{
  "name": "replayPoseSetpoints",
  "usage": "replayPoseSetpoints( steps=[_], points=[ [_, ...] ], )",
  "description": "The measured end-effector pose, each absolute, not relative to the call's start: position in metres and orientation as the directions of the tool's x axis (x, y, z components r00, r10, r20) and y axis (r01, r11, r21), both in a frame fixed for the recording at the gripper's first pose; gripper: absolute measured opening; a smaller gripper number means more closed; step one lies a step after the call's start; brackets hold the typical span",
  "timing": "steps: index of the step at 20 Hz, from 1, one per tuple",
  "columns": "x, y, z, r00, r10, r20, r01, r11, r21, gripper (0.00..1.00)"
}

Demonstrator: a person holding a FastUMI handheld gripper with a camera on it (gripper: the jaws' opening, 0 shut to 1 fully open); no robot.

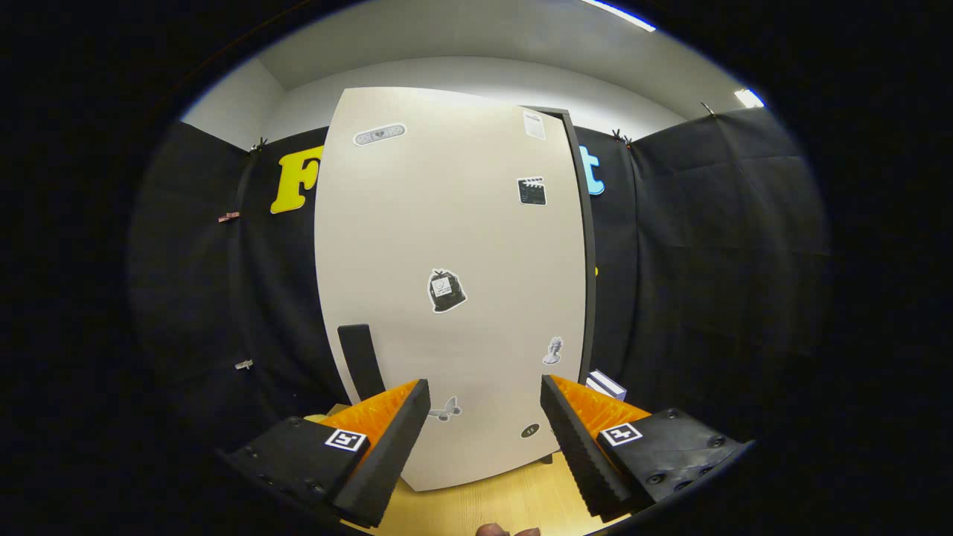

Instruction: Open the shoe cabinet door, grab the shoes and put them into the shoe cabinet, then close the shoe cabinet door.

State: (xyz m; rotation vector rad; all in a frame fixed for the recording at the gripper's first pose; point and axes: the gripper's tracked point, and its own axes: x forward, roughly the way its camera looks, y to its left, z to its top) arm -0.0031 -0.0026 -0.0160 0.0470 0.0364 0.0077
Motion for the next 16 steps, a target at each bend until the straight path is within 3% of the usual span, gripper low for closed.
replayPoseSetpoints(
  steps=[16],
  points=[
    [-0.0075,-0.0059,-0.0092,0.999,0.022,-0.027,-0.021,0.999,0.030,0.98]
  ],
)
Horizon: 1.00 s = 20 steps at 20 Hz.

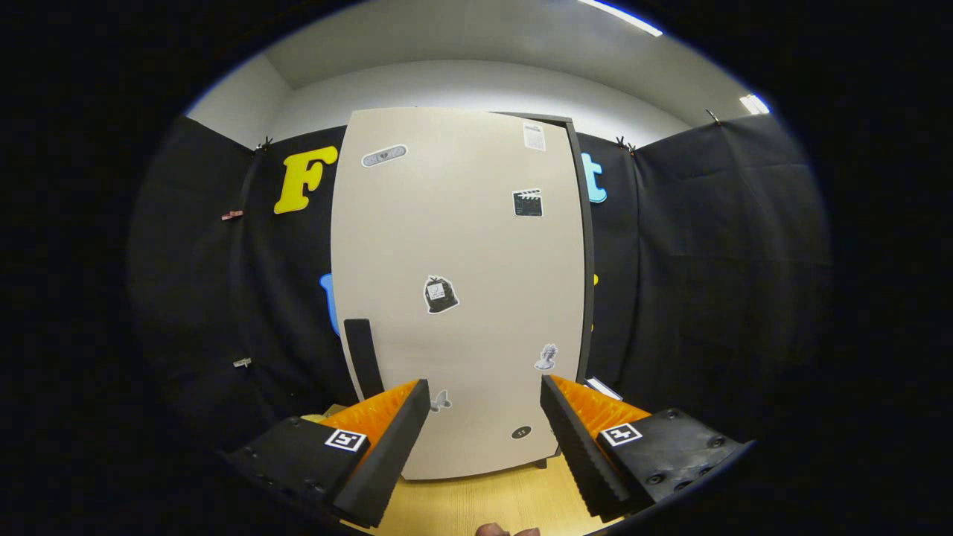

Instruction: Open the shoe cabinet door, grab the shoes and put them into the shoe cabinet, then close the shoe cabinet door.

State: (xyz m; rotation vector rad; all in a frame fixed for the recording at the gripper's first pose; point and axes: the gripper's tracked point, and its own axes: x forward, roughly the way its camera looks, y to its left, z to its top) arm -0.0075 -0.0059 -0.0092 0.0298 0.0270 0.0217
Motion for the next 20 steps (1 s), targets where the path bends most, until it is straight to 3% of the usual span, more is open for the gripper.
replayPoseSetpoints(
  steps=[20],
  points=[
    [0.0020,0.0022,-0.0142,0.998,0.041,-0.037,-0.041,0.999,0.009,0.98]
  ],
)
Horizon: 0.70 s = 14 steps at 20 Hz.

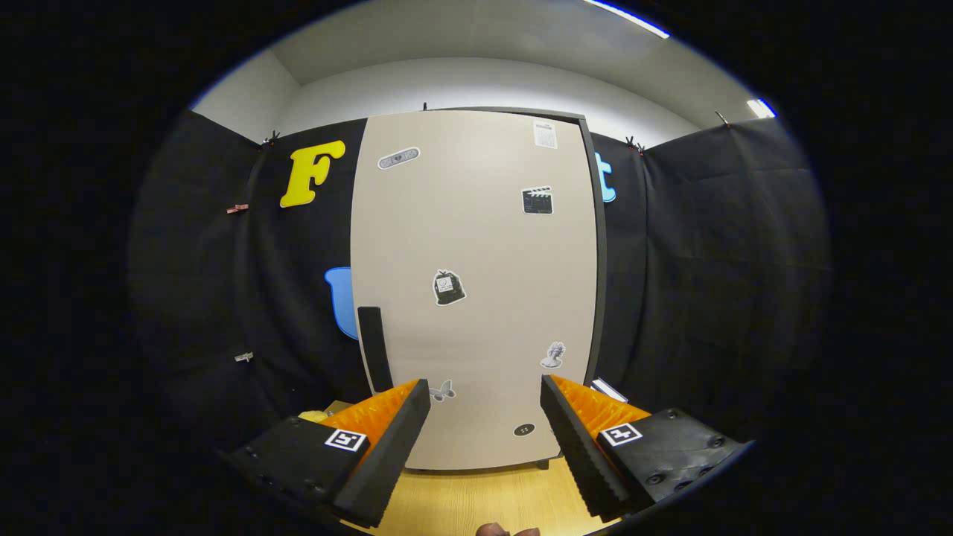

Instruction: Open the shoe cabinet door, grab the shoes and put them into the shoe cabinet, then close the shoe cabinet door.

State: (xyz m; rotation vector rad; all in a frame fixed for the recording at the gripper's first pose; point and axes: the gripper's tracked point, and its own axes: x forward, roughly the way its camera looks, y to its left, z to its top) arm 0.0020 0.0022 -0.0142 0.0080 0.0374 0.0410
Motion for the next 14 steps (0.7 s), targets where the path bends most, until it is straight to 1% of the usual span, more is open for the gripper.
replayPoseSetpoints(
  steps=[14],
  points=[
    [0.0092,-0.0016,-0.0136,0.999,0.042,-0.028,-0.042,0.999,-0.001,0.98]
  ],
)
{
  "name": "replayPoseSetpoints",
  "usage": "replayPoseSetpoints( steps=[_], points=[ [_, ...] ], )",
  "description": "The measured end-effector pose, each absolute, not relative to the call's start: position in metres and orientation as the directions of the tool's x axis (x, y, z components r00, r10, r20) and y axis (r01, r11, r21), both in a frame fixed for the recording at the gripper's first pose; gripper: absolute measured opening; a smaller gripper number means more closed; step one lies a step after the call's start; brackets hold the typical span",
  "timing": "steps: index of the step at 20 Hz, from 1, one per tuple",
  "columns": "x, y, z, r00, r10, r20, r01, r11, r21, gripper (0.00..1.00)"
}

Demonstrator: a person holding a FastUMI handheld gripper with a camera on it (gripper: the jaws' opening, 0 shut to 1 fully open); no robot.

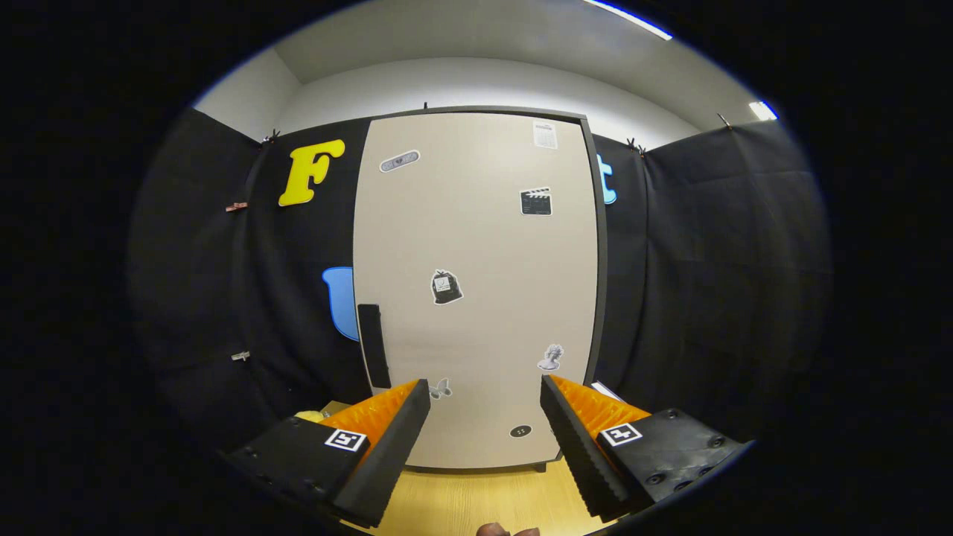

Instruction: Open the shoe cabinet door, grab the shoes and put them into the shoe cabinet, then close the shoe cabinet door.

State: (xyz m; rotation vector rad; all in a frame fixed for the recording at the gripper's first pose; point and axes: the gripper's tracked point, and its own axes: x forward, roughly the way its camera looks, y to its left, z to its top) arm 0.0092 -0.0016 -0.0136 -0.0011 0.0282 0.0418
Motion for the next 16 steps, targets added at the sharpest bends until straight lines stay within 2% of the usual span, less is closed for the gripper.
replayPoseSetpoints(
  steps=[16],
  points=[
    [0.014,-0.015,-0.014,0.995,0.090,-0.038,-0.090,0.996,0.013,0.98]
  ],
)
